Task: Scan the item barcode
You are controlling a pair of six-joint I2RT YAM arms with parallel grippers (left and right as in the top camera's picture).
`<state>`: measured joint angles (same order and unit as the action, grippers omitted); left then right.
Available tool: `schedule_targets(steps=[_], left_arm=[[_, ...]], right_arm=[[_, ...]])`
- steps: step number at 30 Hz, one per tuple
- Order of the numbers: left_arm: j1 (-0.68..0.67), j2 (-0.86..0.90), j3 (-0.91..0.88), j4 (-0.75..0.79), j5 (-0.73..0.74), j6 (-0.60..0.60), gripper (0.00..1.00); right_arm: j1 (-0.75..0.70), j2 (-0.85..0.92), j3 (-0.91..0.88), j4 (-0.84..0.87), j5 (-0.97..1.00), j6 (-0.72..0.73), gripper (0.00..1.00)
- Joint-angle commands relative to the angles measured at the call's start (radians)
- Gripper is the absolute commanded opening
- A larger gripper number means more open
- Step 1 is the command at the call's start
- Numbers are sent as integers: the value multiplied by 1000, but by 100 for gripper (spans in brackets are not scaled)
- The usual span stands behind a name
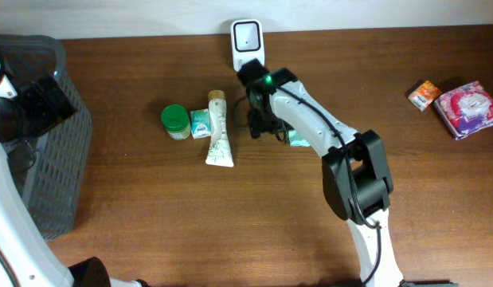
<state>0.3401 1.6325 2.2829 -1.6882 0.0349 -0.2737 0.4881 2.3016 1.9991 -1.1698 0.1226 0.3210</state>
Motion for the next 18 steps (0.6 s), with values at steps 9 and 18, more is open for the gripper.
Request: schedule_targets(steps=[9, 18], left_arm=[[3, -10, 2, 0, 3, -6, 99], [3, -10, 2, 0, 3, -6, 99]], right_arm=[[-272, -4, 42, -112, -150, -217, 73], [-257, -4, -157, 98, -261, -216, 14]])
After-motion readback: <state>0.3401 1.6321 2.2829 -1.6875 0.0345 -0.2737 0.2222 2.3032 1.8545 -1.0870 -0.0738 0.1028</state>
